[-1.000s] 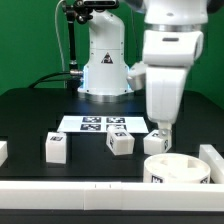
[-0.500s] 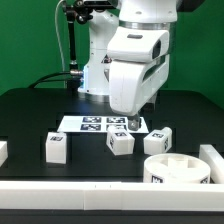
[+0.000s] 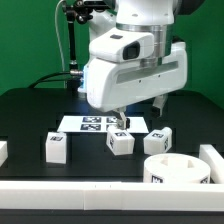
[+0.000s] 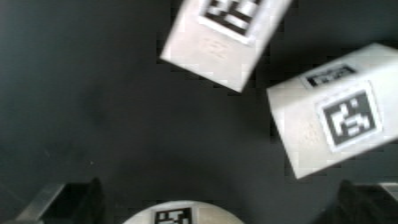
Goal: Assemble stool
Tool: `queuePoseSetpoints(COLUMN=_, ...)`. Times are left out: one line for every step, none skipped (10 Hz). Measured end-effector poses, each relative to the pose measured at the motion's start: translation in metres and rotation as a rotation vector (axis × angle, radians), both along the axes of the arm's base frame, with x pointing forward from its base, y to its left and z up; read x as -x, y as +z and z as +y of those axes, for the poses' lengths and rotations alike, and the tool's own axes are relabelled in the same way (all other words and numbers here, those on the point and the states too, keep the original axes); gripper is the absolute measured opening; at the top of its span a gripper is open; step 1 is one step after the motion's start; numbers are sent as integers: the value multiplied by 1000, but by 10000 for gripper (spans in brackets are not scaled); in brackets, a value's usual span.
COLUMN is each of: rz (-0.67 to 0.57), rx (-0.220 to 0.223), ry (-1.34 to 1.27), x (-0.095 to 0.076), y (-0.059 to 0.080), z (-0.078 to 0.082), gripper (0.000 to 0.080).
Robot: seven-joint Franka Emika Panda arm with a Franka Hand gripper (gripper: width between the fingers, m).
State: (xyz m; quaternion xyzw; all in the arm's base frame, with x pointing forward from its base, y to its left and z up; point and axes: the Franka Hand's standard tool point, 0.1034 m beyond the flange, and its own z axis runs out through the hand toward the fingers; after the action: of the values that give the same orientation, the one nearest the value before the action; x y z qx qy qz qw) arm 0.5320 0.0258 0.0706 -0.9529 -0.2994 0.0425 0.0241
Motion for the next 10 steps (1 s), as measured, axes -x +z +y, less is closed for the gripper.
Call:
queuePoseSetpoints(rz=2, rx=4, ry=-74, x=0, y=0, z=1, gripper=649)
queuePoseSetpoints(rz=3, rx=8, ry=-118, x=0, y=0, z=1, gripper=649)
queuePoseSetpoints(rz=6, rx=11, ry=-197, x=0, y=0, z=2, gripper=649)
queuePoseSetpoints(rz=8, rx=12, ry=-251, x=0, y=0, z=4, gripper=649)
queuePoseSetpoints(rz=12, rx=13, ry=-281, x=1, y=-1, z=3, gripper=649)
queuePoseSetpoints(rz=36, rx=12, ry=-436, x=3, y=-6, z=1, gripper=649)
queuePoseSetpoints(rz=62, rx=21, ry=-569, x=4, y=-10, z=2, gripper=649)
queuePoseSetpoints(rz=99, rx=19, ry=-681, x=7, y=-11, z=5, gripper=649)
queuePoseSetpoints(rz=97, rx=21, ry=-722, x=6, y=-11, z=7, gripper=649)
queuePoseSetpoints(rz=105, rx=20, ry=-788, x=6, y=-11, z=9, gripper=649)
